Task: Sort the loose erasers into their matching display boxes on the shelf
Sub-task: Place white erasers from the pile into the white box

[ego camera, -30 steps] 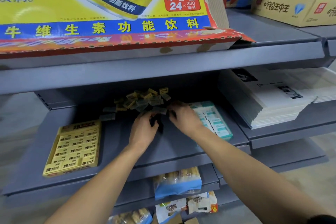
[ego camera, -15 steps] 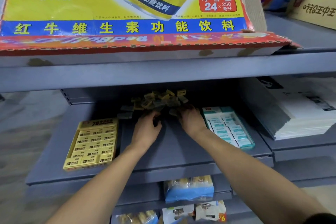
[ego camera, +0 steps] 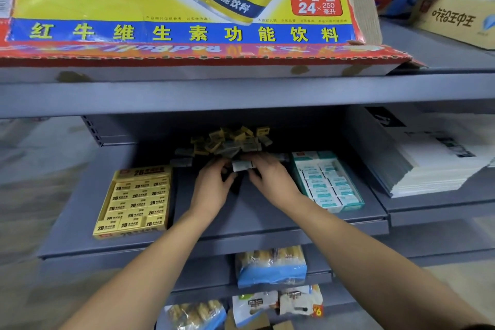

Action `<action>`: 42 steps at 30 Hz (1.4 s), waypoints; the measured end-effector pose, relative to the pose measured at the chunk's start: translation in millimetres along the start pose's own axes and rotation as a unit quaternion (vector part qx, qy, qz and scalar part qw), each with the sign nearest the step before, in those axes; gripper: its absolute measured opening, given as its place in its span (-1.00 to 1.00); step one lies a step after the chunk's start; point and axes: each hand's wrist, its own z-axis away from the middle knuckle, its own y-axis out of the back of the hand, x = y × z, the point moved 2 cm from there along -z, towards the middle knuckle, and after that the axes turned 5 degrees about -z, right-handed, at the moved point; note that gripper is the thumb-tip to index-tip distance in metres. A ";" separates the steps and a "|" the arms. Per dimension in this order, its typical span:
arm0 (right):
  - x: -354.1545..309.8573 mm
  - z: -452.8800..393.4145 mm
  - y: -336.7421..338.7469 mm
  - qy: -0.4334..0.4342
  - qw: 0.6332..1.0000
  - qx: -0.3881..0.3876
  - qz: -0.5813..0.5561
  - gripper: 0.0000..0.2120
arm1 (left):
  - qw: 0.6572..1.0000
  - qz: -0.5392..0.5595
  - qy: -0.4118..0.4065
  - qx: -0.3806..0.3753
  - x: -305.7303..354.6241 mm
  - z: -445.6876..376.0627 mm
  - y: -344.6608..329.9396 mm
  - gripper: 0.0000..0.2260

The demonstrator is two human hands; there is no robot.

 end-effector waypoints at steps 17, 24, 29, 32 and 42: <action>0.3 -0.8 5.4 -0.284 0.915 0.050 -0.283 -0.74 | 0.998 0.059 -0.005 -0.021 6.0 9.6 -2.4 -0.63; 12.7 16.4 40.3 -0.172 0.980 0.035 -0.097 -0.71 | 0.997 0.068 -0.038 -0.024 27.8 -2.1 -15.6 -0.81; 29.5 26.7 58.3 -0.066 0.998 -0.013 0.010 -0.74 | 0.992 0.099 -0.074 -0.038 52.5 -4.3 -32.0 -0.84; 43.5 32.4 71.4 -0.051 0.994 -0.047 0.089 -0.67 | 0.990 0.106 -0.075 -0.048 65.4 -4.4 -45.6 -0.83; 83.9 64.0 120.8 -0.085 0.981 -0.006 0.173 -0.81 | 0.992 0.092 -0.059 -0.063 94.1 -4.7 -78.0 -0.73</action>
